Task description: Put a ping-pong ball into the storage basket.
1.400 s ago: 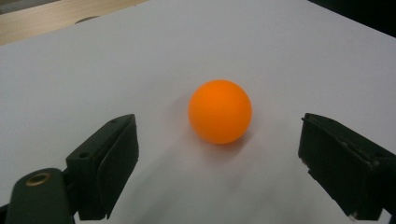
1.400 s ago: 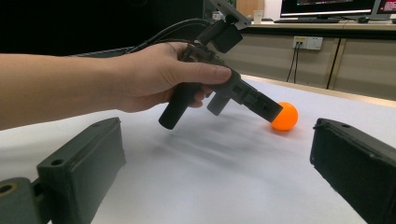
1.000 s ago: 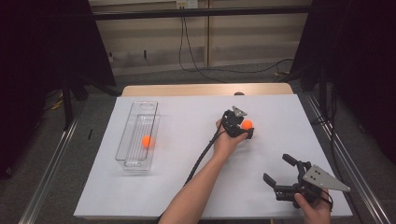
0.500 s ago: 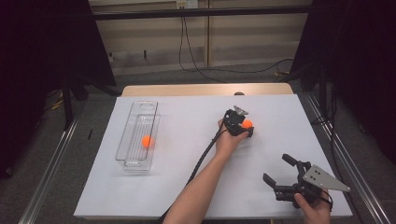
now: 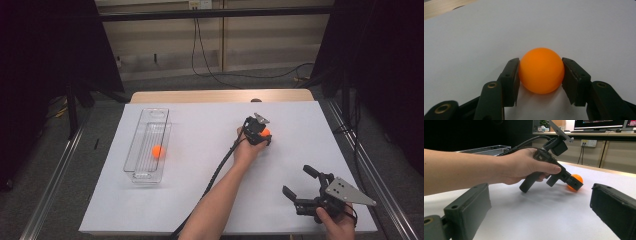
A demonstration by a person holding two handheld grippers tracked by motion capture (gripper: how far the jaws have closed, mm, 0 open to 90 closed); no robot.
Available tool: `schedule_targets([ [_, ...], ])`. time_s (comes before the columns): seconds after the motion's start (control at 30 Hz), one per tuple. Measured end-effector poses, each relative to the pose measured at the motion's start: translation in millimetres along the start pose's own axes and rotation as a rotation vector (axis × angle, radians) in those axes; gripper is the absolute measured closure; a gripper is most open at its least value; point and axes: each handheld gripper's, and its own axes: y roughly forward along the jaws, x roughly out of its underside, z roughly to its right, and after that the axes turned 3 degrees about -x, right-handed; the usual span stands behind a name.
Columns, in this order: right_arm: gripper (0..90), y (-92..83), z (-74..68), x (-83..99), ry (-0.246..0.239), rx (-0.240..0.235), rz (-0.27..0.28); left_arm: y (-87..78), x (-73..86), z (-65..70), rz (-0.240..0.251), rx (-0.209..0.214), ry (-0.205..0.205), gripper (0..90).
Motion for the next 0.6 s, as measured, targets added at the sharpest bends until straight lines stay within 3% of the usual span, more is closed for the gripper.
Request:
schedule_targets([
  [0.6,2.4,0.7,0.0,0.2,-0.004,0.002,-0.004,-27.3,1.6,-1.4,0.054,0.064,-0.032,51.0],
])
